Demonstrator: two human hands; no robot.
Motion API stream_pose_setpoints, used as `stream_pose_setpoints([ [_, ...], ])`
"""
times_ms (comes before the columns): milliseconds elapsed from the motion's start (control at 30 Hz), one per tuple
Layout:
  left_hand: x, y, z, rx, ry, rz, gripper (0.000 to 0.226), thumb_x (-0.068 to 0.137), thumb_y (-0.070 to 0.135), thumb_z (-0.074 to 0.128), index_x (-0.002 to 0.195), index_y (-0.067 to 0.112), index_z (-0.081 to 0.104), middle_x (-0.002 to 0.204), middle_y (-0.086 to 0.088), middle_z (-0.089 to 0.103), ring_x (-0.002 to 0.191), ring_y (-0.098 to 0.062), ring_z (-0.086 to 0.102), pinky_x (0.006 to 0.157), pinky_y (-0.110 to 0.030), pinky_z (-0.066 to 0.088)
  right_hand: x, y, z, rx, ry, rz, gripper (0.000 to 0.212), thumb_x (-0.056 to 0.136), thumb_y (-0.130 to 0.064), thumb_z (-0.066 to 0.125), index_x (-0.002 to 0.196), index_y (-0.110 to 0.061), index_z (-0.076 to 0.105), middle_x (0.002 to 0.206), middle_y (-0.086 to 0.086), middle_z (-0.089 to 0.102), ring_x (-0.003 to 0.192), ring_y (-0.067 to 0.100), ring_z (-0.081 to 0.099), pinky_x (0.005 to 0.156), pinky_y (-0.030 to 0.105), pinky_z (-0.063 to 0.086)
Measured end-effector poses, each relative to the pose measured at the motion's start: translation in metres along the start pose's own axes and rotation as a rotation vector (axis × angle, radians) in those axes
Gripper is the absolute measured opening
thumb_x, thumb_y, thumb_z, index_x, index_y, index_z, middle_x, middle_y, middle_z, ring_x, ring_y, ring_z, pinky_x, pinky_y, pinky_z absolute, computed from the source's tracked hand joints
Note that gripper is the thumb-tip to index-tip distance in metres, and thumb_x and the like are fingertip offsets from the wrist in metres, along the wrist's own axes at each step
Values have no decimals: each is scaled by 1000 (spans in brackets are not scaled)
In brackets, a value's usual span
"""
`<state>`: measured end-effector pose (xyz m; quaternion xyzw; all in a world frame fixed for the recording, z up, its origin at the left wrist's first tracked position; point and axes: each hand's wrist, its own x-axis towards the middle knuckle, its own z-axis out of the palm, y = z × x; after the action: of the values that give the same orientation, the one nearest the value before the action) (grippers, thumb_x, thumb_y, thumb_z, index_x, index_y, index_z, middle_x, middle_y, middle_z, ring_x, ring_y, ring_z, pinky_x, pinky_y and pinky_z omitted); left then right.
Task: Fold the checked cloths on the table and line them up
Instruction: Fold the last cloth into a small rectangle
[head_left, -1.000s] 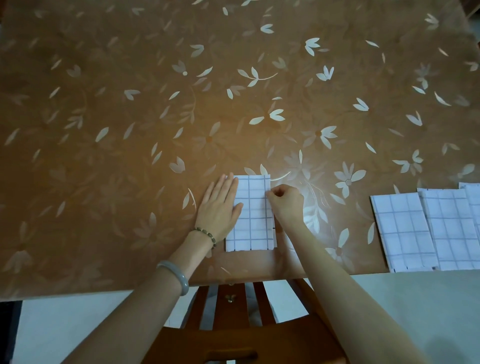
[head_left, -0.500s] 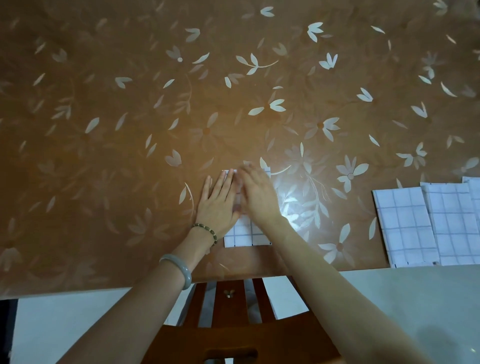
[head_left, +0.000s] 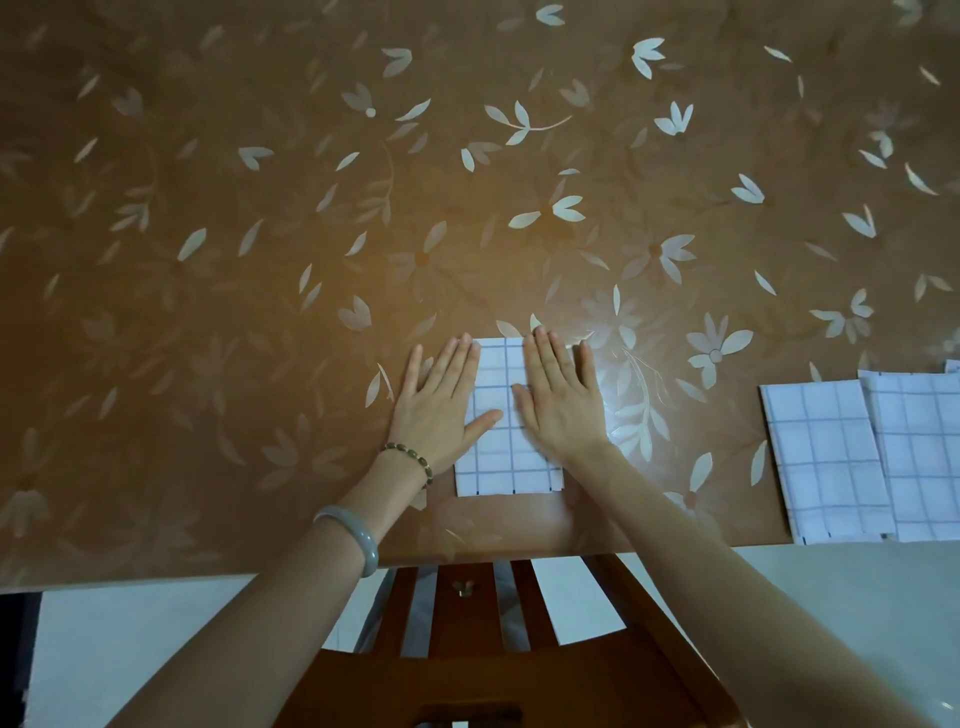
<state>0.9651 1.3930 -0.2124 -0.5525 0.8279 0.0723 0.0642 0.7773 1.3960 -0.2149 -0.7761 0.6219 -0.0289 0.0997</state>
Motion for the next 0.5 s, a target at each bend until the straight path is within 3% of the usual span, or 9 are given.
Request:
stream_pose_setpoints([
  [267, -9, -22, -4, 98, -51, 200, 84, 91, 66, 12, 150, 5, 15, 158, -10, 17, 147, -22, 12, 118, -50, 6, 2, -3, -1, -58, -49, 48, 63, 95, -39, 23, 146, -2, 30, 153, 15, 29, 143, 27, 24, 116, 47, -2],
  [500, -67, -18, 9, 64, -116, 317, 84, 92, 67, 15, 149, 4, 20, 155, -13, 23, 145, -24, 18, 116, -50, 14, 2, -3, -1, -63, -30, 51, 63, 95, -37, 23, 146, -1, 30, 153, 15, 29, 143, 27, 24, 116, 46, -4],
])
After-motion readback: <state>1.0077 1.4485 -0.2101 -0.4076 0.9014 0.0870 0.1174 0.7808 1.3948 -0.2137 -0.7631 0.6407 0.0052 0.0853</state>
